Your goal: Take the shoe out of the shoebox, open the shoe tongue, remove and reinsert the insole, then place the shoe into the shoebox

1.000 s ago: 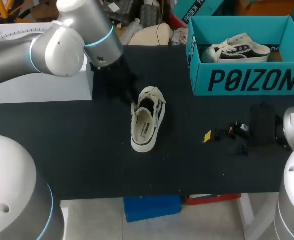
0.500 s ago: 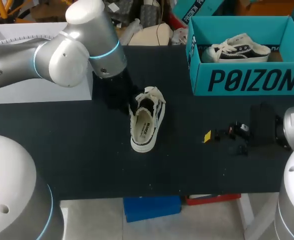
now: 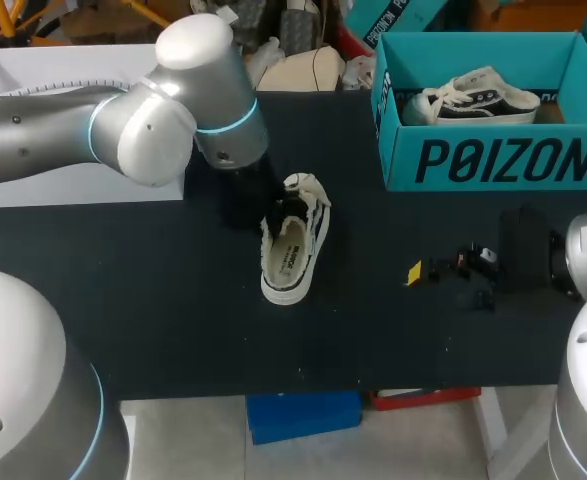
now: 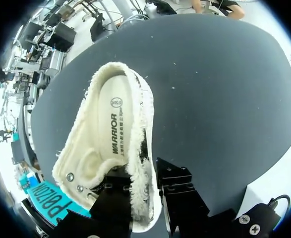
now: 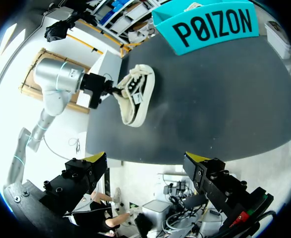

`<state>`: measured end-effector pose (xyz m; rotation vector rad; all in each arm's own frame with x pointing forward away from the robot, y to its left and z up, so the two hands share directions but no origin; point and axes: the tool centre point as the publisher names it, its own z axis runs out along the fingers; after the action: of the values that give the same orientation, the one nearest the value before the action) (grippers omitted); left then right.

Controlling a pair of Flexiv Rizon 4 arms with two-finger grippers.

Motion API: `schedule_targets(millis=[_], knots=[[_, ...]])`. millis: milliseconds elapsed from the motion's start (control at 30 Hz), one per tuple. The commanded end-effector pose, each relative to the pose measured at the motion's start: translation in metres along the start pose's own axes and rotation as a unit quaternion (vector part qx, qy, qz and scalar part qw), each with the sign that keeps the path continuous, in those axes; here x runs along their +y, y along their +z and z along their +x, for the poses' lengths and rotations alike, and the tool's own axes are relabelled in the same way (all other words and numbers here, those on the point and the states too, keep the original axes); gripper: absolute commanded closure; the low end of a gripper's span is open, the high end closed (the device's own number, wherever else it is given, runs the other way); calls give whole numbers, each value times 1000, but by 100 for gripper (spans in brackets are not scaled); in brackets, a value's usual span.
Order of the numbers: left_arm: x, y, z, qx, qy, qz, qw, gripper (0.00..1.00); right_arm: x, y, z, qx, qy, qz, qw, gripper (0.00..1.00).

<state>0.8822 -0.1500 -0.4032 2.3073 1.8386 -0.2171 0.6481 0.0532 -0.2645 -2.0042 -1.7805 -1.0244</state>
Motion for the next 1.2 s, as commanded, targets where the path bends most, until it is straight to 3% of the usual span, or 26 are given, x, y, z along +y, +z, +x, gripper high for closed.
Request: schedule_targets(millis=[33,167,200,400,533,700,967,1100,1200], knots=[[3,9,-4,6,-1,2,1000,82,0,1,1,-1,0,0,1000,0],[4,11,-5,12,1,5,1000,85,0,1,1,-1,0,0,1000,0],[3,11,-5,13,3,5,1000,100,0,1,1,-1,0,0,1000,0],[2,5,-6,10,5,10,1000,100,0,1,1,-1,0,0,1000,0],[2,-12,-9,-21,-11,18,1000,100,0,1,1,-1,0,0,1000,0],[6,-55,-21,-62,-37,-3,997,100,0,1,1,-1,0,0,1000,0],[24,-141,-36,-118,-147,-98,977,100,0,1,1,-1,0,0,1000,0],[38,-179,-25,-157,-242,-165,943,100,0,1,1,-1,0,0,1000,0],[50,-201,-4,-168,-302,-199,917,100,0,1,1,-1,0,0,1000,0]])
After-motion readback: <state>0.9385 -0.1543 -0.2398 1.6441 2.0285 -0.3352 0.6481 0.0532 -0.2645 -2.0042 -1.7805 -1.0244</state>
